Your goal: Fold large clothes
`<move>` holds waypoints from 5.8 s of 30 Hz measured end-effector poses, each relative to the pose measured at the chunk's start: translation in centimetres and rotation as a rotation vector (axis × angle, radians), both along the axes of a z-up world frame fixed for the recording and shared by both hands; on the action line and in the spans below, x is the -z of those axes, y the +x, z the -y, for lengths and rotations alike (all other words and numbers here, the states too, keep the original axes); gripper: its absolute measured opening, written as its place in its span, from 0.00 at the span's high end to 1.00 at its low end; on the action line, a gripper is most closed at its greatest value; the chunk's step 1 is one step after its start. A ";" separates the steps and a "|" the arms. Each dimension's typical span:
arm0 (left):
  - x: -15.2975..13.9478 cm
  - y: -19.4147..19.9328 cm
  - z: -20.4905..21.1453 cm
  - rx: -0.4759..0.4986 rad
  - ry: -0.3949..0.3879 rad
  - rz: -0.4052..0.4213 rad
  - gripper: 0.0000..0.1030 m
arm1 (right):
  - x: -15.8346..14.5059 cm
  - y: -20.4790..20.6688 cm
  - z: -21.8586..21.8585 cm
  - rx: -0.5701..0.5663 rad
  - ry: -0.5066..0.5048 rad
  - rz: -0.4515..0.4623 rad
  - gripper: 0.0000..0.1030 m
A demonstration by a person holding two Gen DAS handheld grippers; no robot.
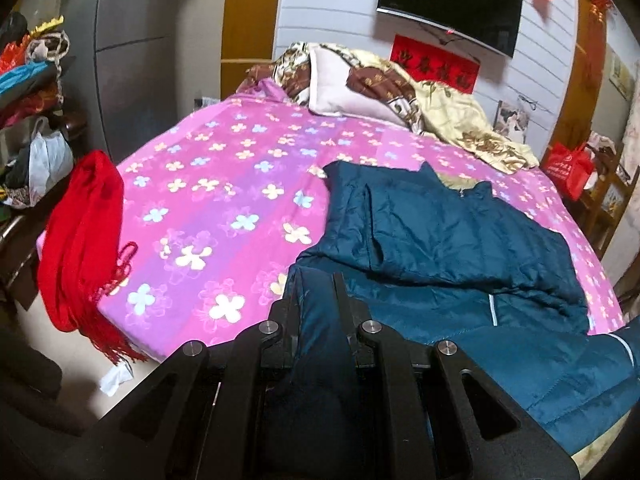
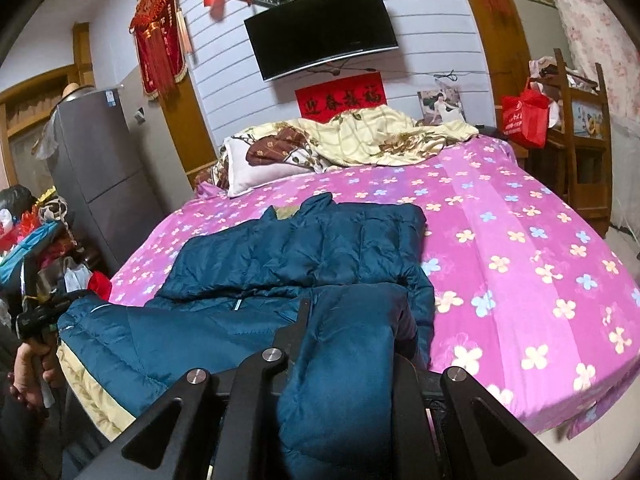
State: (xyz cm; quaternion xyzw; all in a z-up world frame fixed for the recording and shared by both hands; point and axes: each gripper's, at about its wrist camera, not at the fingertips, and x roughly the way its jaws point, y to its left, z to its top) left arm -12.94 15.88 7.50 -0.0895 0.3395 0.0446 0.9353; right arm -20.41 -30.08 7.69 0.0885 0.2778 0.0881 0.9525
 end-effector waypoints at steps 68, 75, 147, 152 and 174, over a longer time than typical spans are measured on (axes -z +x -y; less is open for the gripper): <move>-7.7 6.4 -1.4 -0.043 -0.065 0.306 0.90 | -5.0 5.6 -1.9 0.147 -0.078 0.360 0.91; -9.2 15.9 0.2 -0.070 0.012 0.305 0.90 | -6.9 15.3 -1.1 0.150 -0.077 0.357 0.91; 8.0 36.6 7.2 0.014 0.167 -0.170 0.30 | 10.3 46.1 -2.4 -0.045 0.000 -0.500 0.09; 8.2 36.2 6.0 -0.047 0.117 -0.144 0.29 | 11.4 48.5 -0.5 0.077 -0.002 -0.512 0.09; 6.5 34.4 7.9 0.028 0.070 -0.165 0.29 | 10.3 46.8 -13.7 0.027 -0.186 -0.503 0.00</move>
